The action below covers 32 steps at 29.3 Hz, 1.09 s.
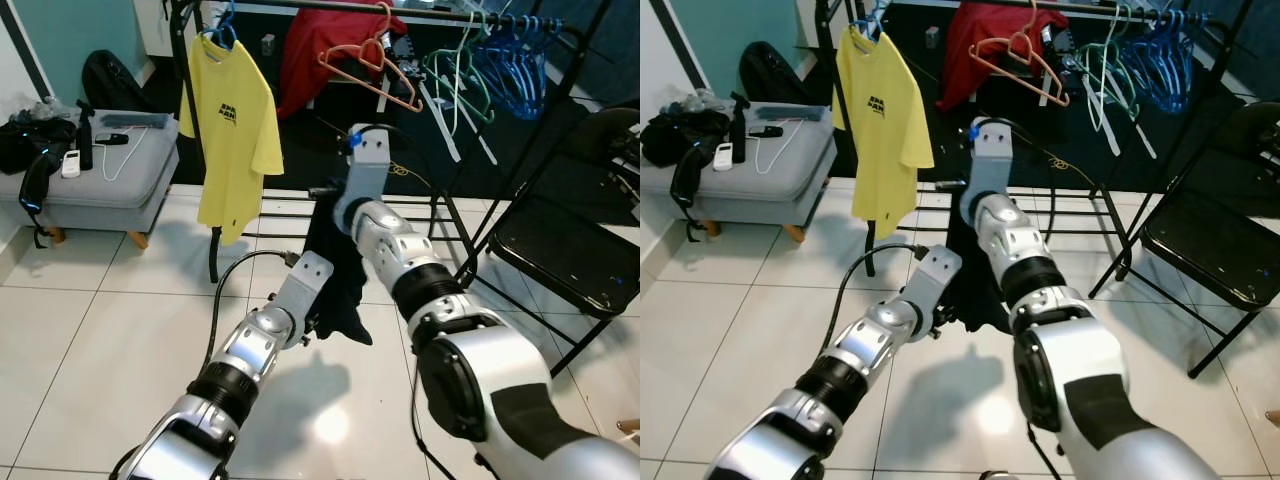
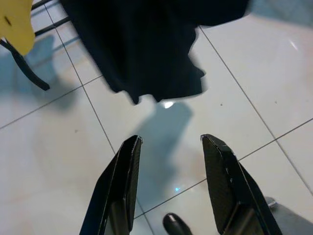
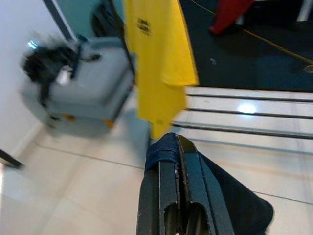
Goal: Hang hanger
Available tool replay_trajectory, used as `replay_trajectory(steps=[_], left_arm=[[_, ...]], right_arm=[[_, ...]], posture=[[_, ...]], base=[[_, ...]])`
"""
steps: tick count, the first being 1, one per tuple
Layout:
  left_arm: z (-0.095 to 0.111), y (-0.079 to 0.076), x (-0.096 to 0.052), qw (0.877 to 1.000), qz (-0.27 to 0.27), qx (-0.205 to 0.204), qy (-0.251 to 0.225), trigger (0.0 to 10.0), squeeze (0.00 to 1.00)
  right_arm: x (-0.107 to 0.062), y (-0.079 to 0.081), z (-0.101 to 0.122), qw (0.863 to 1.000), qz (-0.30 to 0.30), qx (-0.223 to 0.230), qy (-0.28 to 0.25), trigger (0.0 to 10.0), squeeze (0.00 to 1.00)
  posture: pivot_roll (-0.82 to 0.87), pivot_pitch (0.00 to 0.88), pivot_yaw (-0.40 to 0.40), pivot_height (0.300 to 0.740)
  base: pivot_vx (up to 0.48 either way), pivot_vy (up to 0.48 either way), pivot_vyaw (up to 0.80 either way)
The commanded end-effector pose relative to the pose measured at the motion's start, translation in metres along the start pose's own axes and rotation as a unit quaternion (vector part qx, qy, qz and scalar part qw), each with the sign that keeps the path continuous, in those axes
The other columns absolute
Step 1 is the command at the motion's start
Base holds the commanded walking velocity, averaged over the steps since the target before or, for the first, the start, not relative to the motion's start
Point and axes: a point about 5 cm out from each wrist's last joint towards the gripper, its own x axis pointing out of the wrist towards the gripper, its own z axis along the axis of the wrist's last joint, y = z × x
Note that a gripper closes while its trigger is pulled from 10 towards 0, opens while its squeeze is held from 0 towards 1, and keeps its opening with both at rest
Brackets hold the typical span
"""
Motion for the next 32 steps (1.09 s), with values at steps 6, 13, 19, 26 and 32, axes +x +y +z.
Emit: replay_trajectory(steps=[6, 13, 19, 26, 32], left_arm=[[-0.006, 0.0, 0.007, 0.994, 0.064, -0.086, 0.012, 10.0, 0.0], [0.0, 0.021, 0.005, 0.986, 0.148, -0.07, -0.025, 10.0, 0.0], [0.017, 0.063, -0.008, 0.953, 0.277, -0.031, -0.119, 10.0, 0.0], [0.018, 0.076, -0.017, 0.927, 0.33, 0.057, -0.168, 10.0, 0.0], [-0.005, 0.081, -0.013, 0.933, 0.333, 0.078, -0.114, 10.0, 0.0]], right_arm=[[0.001, 0.042, 0.029, 0.994, 0.094, 0.031, -0.039, 0.0, 0.0], [-0.003, 0.056, 0.032, 0.989, 0.134, 0.034, -0.043, 0.0, 0.0], [-0.008, 0.066, 0.032, 0.983, 0.174, 0.028, -0.045, 0.0, 0.0], [-0.015, 0.067, 0.031, 0.979, 0.199, 0.025, -0.046, 0.0, 0.0], [-0.022, 0.068, 0.031, 0.975, 0.214, 0.023, -0.044, 0.0, 0.0]], posture=[[-0.07, 0.148, -0.08, 0.74], [-0.07, 0.143, -0.077, 0.74], [-0.07, 0.136, -0.076, 0.74], [-0.07, 0.134, -0.078, 0.74], [-0.07, 0.136, -0.07, 0.74]], base=[[0.0, 0.0, 0.0], [0.0, 0.0, 0.0], [0.0, 0.0, 0.0], [0.0, 0.0, 0.0], [0.0, 0.0, 0.0]])
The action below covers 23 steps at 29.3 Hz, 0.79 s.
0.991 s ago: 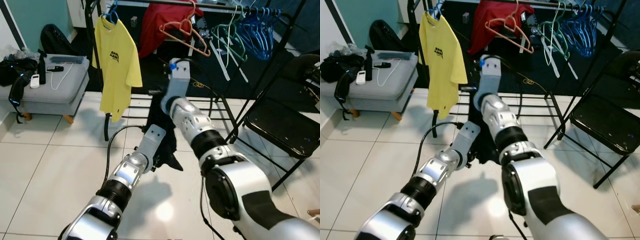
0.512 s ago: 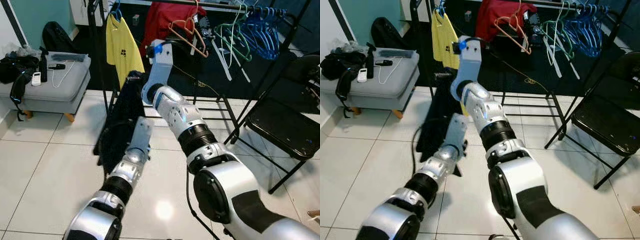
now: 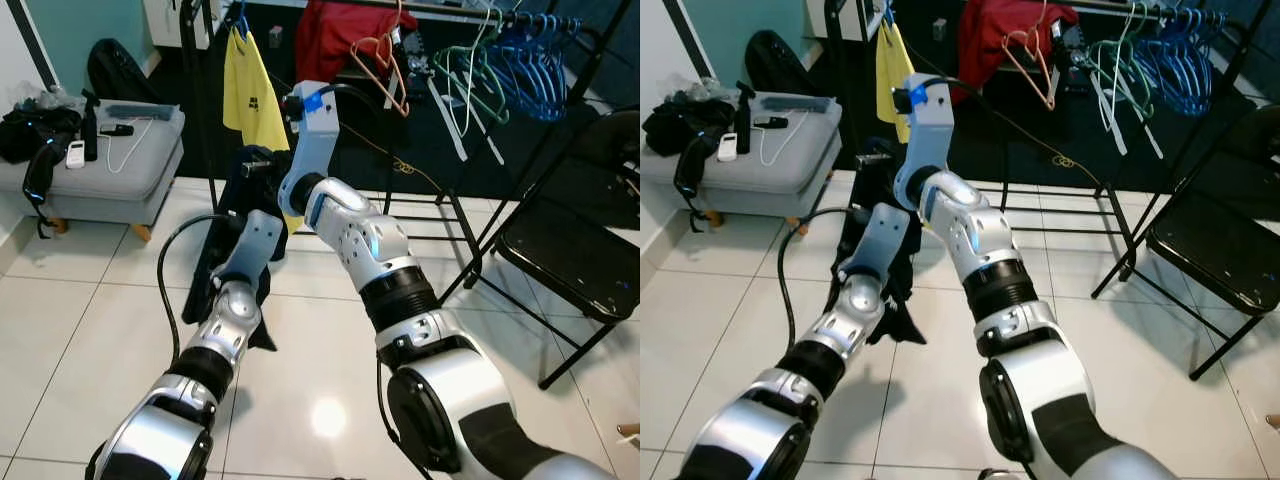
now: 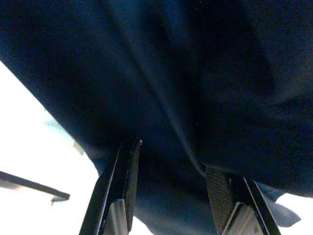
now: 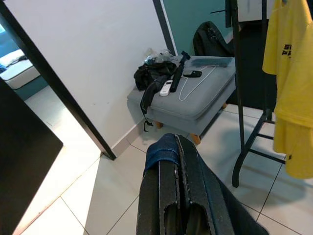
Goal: Hang hanger
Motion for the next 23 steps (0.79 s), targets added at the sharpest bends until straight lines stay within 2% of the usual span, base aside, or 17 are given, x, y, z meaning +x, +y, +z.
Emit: replay_trajectory(steps=[1, 8, 12, 13, 16, 21, 22, 23], left_arm=[[-0.012, 0.002, -0.001, 1.0, -0.001, 0.018, 0.017, 10.0, 0.0], [-0.029, -0.007, -0.01, 0.997, -0.062, 0.032, 0.023, 10.0, 0.0], [-0.04, -0.004, -0.011, 0.997, -0.048, 0.036, 0.038, 10.0, 0.0], [-0.042, 0.004, -0.009, 0.998, -0.021, 0.03, 0.042, 10.0, 0.0], [-0.042, 0.009, -0.008, 0.999, -0.003, 0.022, 0.042, 10.0, 0.0], [-0.043, 0.012, -0.007, 0.999, 0.0, 0.004, 0.036, 10.0, 0.0], [-0.042, 0.011, -0.008, 0.999, -0.007, -0.012, 0.031, 10.0, 1.0], [-0.042, 0.011, -0.008, 0.999, -0.01, -0.025, 0.028, 10.0, 1.0]], right_arm=[[-0.001, 0.005, 0.006, 1.0, 0.016, 0.0, -0.013, 0.0, 0.0], [-0.011, 0.004, 0.008, 1.0, 0.026, -0.003, -0.011, 0.0, 0.0], [-0.017, 0.007, 0.011, 0.999, 0.036, 0.004, -0.013, 0.0, 0.0], [-0.021, 0.009, 0.012, 0.999, 0.048, 0.006, -0.013, 0.0, 0.0], [-0.024, 0.01, 0.012, 0.998, 0.057, 0.005, -0.011, 0.0, 0.0], [-0.029, 0.011, 0.012, 0.998, 0.066, 0.004, -0.008, 0.0, 0.0], [-0.031, 0.012, 0.012, 0.998, 0.069, 0.004, -0.007, 0.0, 0.0], [-0.032, 0.012, 0.012, 0.997, 0.071, 0.005, -0.006, 0.0, 0.0]], posture=[[-0.07, 0.136, -0.07, 0.74], [-0.07, 0.144, -0.067, 0.74], [-0.07, 0.148, -0.061, 0.74], [-0.07, 0.149, -0.059, 0.74], [-0.07, 0.15, -0.058, 0.74], [-0.07, 0.151, -0.058, 0.74], [-0.07, 0.15, -0.057, 0.74], [-0.07, 0.149, -0.054, 0.74]], base=[[0.0, 0.0, 0.0], [0.0, 0.0, 0.0], [0.0, 0.0, 0.0], [0.0, 0.0, 0.0], [0.0, 0.0, 0.0], [0.0, 0.0, 0.0], [0.0, 0.0, 0.0], [0.0, 0.0, 0.0]])
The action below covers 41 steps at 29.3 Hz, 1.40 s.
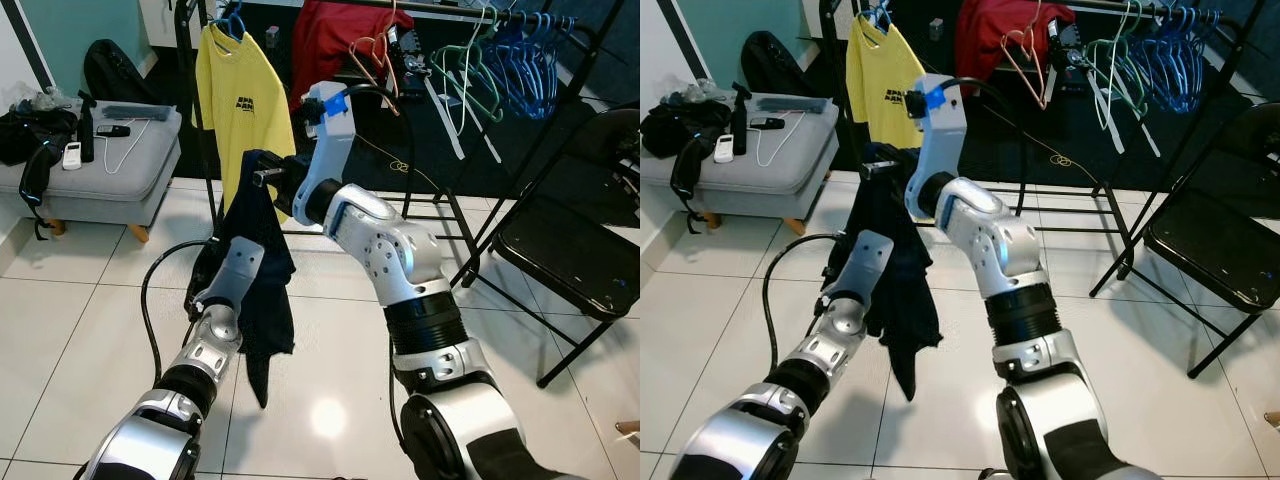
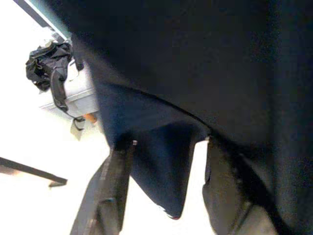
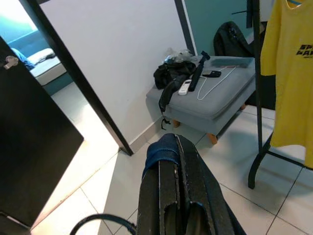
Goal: Hang hanger
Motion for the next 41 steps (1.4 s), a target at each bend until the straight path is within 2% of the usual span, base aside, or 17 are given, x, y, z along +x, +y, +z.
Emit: replay_trajectory(steps=[1, 8, 12, 13, 15, 16, 19, 22, 23, 24, 31, 41], left_arm=[[-0.009, 0.001, -0.003, 1.0, -0.006, -0.01, 0.009, 10.0, 1.0], [-0.012, 0.009, -0.001, 0.999, -0.002, -0.044, 0.006, 10.0, 1.0], [-0.011, 0.009, -0.002, 0.995, -0.037, -0.089, -0.011, 10.0, 1.0], [-0.009, 0.008, -0.002, 0.994, -0.047, -0.094, -0.02, 10.0, 0.59], [-0.007, 0.007, -0.003, 0.993, -0.055, -0.096, -0.03, 10.0, 0.59], [-0.007, 0.006, -0.003, 0.992, -0.062, -0.101, -0.031, 10.0, 0.0], [-0.005, 0.003, -0.002, 0.99, -0.078, -0.116, -0.029, 10.0, 0.0], [-0.005, 0.003, -0.002, 0.989, -0.081, -0.117, -0.029, 10.0, 0.0], [-0.004, 0.003, -0.002, 0.989, -0.089, -0.117, -0.031, 9.5, 0.0], [-0.005, 0.002, -0.003, 0.987, -0.1, -0.119, -0.031, 0.0, 0.0], [-0.008, 0.003, -0.004, 0.985, -0.119, -0.12, -0.036, 0.0, 0.0], [-0.017, 0.016, -0.002, 0.989, -0.088, -0.118, -0.019, 0.0, 0.0]], right_arm=[[-0.002, 0.007, 0.005, 1.0, 0.021, -0.003, -0.01, 0.0, 0.0], [-0.008, 0.008, 0.007, 0.999, 0.035, -0.006, -0.006, 0.0, 0.0], [-0.012, 0.011, 0.005, 0.998, 0.064, -0.008, 0.005, 0.0, 0.0], [-0.013, 0.013, 0.004, 0.997, 0.082, -0.009, 0.01, 0.0, 0.0], [-0.015, 0.016, 0.002, 0.995, 0.102, -0.009, 0.016, 0.0, 0.0], [-0.016, 0.018, 0.001, 0.993, 0.115, -0.011, 0.019, 0.0, 0.0], [-0.02, 0.021, -0.003, 0.989, 0.146, -0.022, 0.031, 0.0, 0.0], [-0.02, 0.021, -0.004, 0.988, 0.15, -0.024, 0.033, 0.0, 0.0], [-0.021, 0.021, -0.004, 0.988, 0.15, -0.025, 0.034, 0.0, 0.0], [-0.021, 0.02, -0.004, 0.988, 0.148, -0.026, 0.035, 0.0, 0.0], [-0.023, 0.016, -0.004, 0.988, 0.145, -0.031, 0.037, 0.0, 0.0], [-0.024, 0.011, -0.002, 0.989, 0.138, -0.034, 0.032, 0.0, 0.0]], posture=[[-0.07, 0.149, -0.054, 0.74], [-0.07, 0.148, -0.052, 0.74], [-0.07, 0.146, -0.057, 0.74], [-0.07, 0.146, -0.057, 0.74], [-0.07, 0.146, -0.057, 0.74], [-0.07, 0.143, -0.057, 0.74], [-0.07, 0.14, -0.056, 0.74], [-0.07, 0.14, -0.056, 0.74], [-0.07, 0.139, -0.056, 0.74], [-0.07, 0.139, -0.056, 0.74], [-0.07, 0.138, -0.059, 0.74], [-0.07, 0.133, -0.058, 0.74]], base=[[0.0, 0.0, 0.0], [0.0, 0.0, 0.0], [0.0, 0.0, 0.0], [0.0, 0.0, 0.0], [0.0, 0.0, 0.0], [0.0, 0.0, 0.0], [0.0, 0.0, 0.0], [0.0, 0.0, 0.0], [0.0, 0.0, 0.0], [0.0, 0.0, 0.0], [0.0, 0.0, 0.0], [0.0, 0.0, 0.0]])
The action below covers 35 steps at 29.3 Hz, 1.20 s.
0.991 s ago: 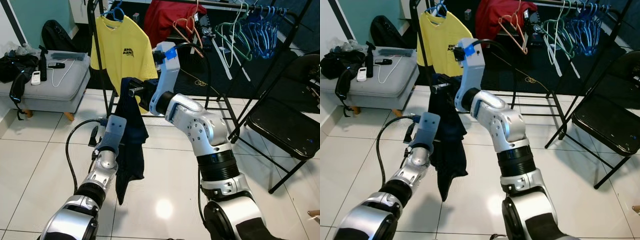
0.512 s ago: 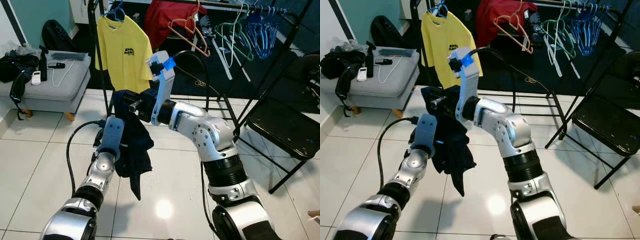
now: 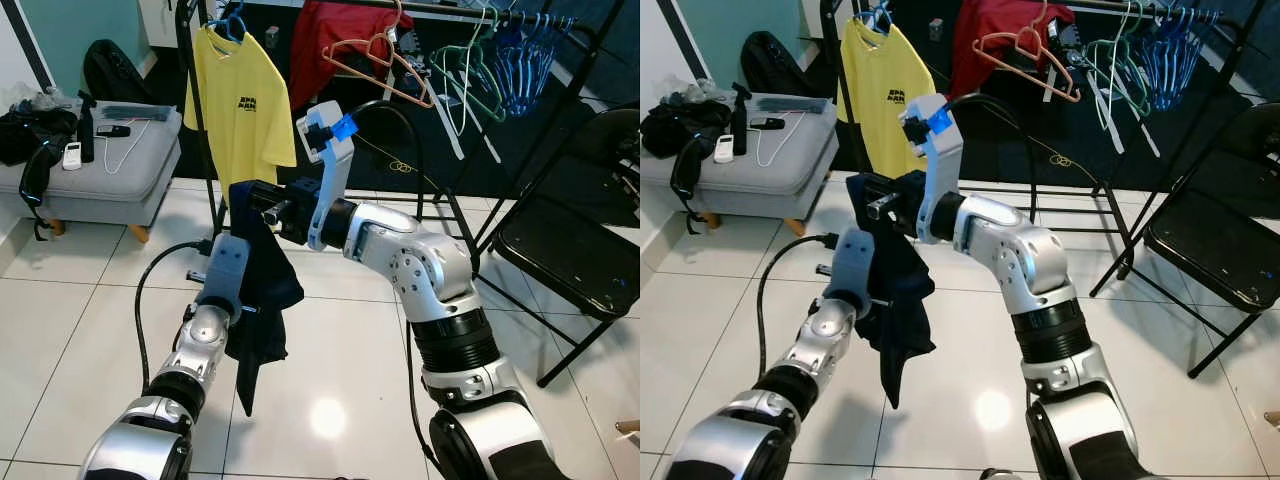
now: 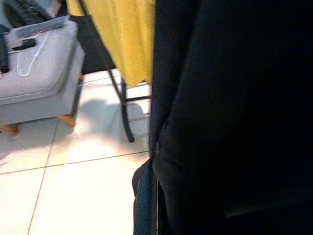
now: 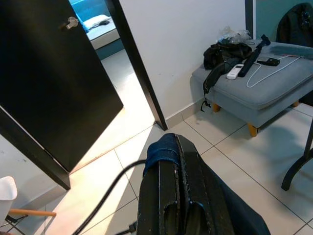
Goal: Hang hanger
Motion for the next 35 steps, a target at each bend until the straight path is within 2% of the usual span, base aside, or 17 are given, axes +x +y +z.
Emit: replay_trajectory(steps=[1, 5, 9, 12, 14, 15, 16, 19, 21, 23, 24, 25, 26, 27, 28, 31, 35], left_arm=[[-0.011, 0.006, -0.004, 1.0, 0.011, 0.001, 0.02, 0.0, 0.0], [-0.014, 0.015, -0.007, 1.0, 0.023, -0.007, 0.02, 0.0, 0.0], [-0.016, 0.017, -0.008, 1.0, 0.02, -0.009, 0.019, 0.0, 0.0], [-0.012, 0.024, -0.01, 0.999, 0.002, -0.031, -0.006, 0.0, 0.0], [-0.012, 0.024, -0.01, 0.999, 0.002, -0.031, -0.006, 0.0, 0.0], [-0.008, 0.03, -0.01, 1.0, -0.002, -0.018, -0.017, 0.0, 0.0], [-0.008, 0.03, -0.01, 1.0, -0.002, -0.018, -0.017, 0.0, 0.0], [-0.007, 0.058, -0.012, 0.998, 0.006, 0.063, -0.012, 0.0, 0.0], [-0.007, 0.058, -0.012, 0.998, 0.006, 0.063, -0.012, 0.0, 0.0], [-0.009, 0.078, -0.017, 0.99, 0.0, 0.143, -0.006, 0.0, 0.0], [-0.009, 0.078, -0.017, 0.99, 0.0, 0.143, -0.006, 0.0, 0.0], [-0.01, 0.084, -0.018, 0.986, -0.004, 0.165, -0.005, 0.0, 0.0], [-0.01, 0.084, -0.018, 0.986, -0.004, 0.165, -0.005, 0.0, 0.0], [-0.006, 0.094, -0.02, 0.981, -0.009, 0.196, -0.007, 0.0, 0.0], [-0.006, 0.094, -0.02, 0.981, -0.009, 0.196, -0.007, 0.0, 0.0], [0.01, 0.112, -0.022, 0.967, -0.025, 0.254, -0.022, 0.0, 0.0], [0.025, 0.118, -0.022, 0.961, -0.028, 0.271, -0.04, 0.0, 0.0]], right_arm=[[-0.002, 0.003, 0.004, 1.0, 0.008, -0.009, -0.014, 0.0, 0.0], [-0.006, -0.002, 0.002, 1.0, -0.007, -0.007, -0.018, 0.0, 0.0], [-0.007, -0.003, 0.002, 1.0, -0.011, -0.006, -0.019, 0.0, 0.0], [-0.015, -0.015, -0.002, 0.999, -0.048, -0.011, -0.016, 0.0, 0.0], [-0.015, -0.015, -0.002, 0.999, -0.048, -0.011, -0.016, 0.0, 0.0], [-0.022, -0.023, -0.006, 0.997, -0.076, -0.022, -0.01, 0.0, 0.0], [-0.022, -0.023, -0.006, 0.997, -0.076, -0.022, -0.01, 0.0, 0.0], [-0.044, -0.052, -0.015, 0.983, -0.179, -0.042, 0.003, 0.0, 0.0], [-0.044, -0.052, -0.015, 0.983, -0.179, -0.042, 0.003, 0.0, 0.0], [-0.061, -0.07, -0.028, 0.966, -0.243, -0.08, 0.033, 0.0, 0.0], [-0.061, -0.07, -0.028, 0.966, -0.243, -0.08, 0.033, 0.0, 0.0], [-0.066, -0.075, -0.032, 0.96, -0.26, -0.089, 0.042, 0.0, 0.0], [-0.066, -0.075, -0.032, 0.96, -0.26, -0.089, 0.042, 0.0, 0.0], [-0.074, -0.082, -0.038, 0.953, -0.285, -0.093, 0.049, 0.0, 0.0], [-0.074, -0.082, -0.038, 0.953, -0.285, -0.093, 0.049, 0.0, 0.0], [-0.093, -0.095, -0.053, 0.933, -0.339, -0.1, 0.062, 0.0, 0.0], [-0.102, -0.102, -0.06, 0.921, -0.363, -0.124, 0.074, 0.0, 0.0]], posture=[[-0.07, 0.133, -0.058, 0.74], [-0.06, 0.126, -0.053, 0.74], [-0.06, 0.125, -0.052, 0.74], [-0.05, 0.116, -0.05, 0.74], [-0.05, 0.116, -0.05, 0.74], [-0.05, 0.116, -0.05, 0.74], [-0.05, 0.116, -0.05, 0.74], [-0.05, 0.111, -0.045, 0.74], [-0.05, 0.111, -0.045, 0.74], [-0.04, 0.101, -0.039, 0.74], [-0.04, 0.101, -0.039, 0.74], [-0.04, 0.101, -0.039, 0.74], [-0.04, 0.101, -0.039, 0.74], [-0.03, 0.097, -0.035, 0.74], [-0.03, 0.097, -0.035, 0.74], [-0.03, 0.095, -0.026, 0.74], [-0.03, 0.098, -0.025, 0.74]], base=[[0.0, 0.0, 0.0], [0.0, 0.0, 0.0], [0.0, 0.0, 0.0], [0.0, 0.0, 0.0], [0.0, 0.0, 0.0], [0.0, 0.0, 0.0], [0.0, 0.0, 0.0], [0.0, 0.0, 0.0], [0.0, 0.0, 0.0], [0.0, 0.0, 0.0], [0.0, 0.0, 0.0], [0.0, 0.0, 0.0], [0.0, 0.0, 0.0], [0.0, 0.0, 0.0], [0.0, 0.0, 0.0], [0.0, 0.0, 0.0], [0.0, 0.0, 0.0]])
